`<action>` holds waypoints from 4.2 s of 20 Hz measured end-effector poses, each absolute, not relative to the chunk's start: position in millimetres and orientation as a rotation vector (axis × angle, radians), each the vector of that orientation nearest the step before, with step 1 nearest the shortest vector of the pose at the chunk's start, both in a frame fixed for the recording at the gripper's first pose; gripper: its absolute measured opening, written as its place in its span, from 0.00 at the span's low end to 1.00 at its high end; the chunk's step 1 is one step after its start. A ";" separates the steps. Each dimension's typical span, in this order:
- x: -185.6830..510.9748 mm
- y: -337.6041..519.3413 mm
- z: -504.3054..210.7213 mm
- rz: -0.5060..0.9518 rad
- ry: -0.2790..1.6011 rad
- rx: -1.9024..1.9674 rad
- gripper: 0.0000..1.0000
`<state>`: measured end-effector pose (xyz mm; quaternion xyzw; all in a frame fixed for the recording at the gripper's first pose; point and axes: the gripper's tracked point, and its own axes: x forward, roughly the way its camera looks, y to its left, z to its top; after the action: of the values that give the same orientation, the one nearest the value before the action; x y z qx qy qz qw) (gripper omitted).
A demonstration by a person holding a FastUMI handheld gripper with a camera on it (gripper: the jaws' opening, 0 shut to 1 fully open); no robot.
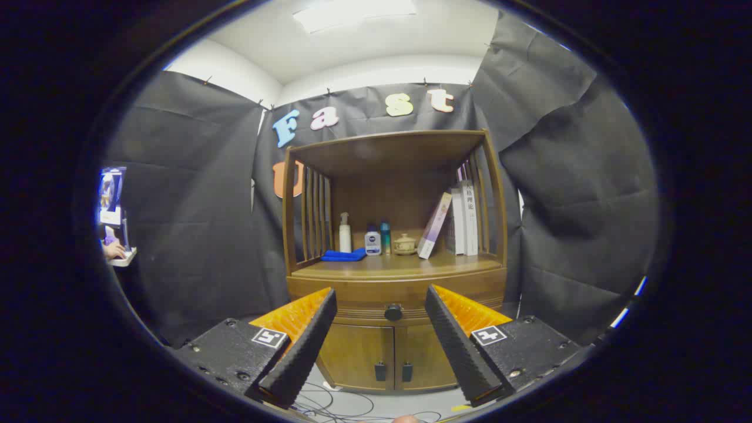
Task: Pull open the drawer, take out the items inside it, and place them on the countertop above the cabinet.
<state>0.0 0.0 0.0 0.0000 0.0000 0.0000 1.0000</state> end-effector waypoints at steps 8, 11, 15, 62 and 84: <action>-6.2 14.5 3.7 0.048 -0.001 -0.004 0.99; -5.7 9.5 6.5 0.029 -0.007 -0.002 0.99; -1.7 10.4 -2.9 0.026 0.011 -0.013 0.99; 257.2 -35.3 -144.7 -0.180 0.139 -0.130 0.62; 246.3 -38.4 -167.8 -0.148 0.237 -0.058 0.41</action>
<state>246.3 -38.4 -167.8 -0.0289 0.1181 -0.0738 0.9898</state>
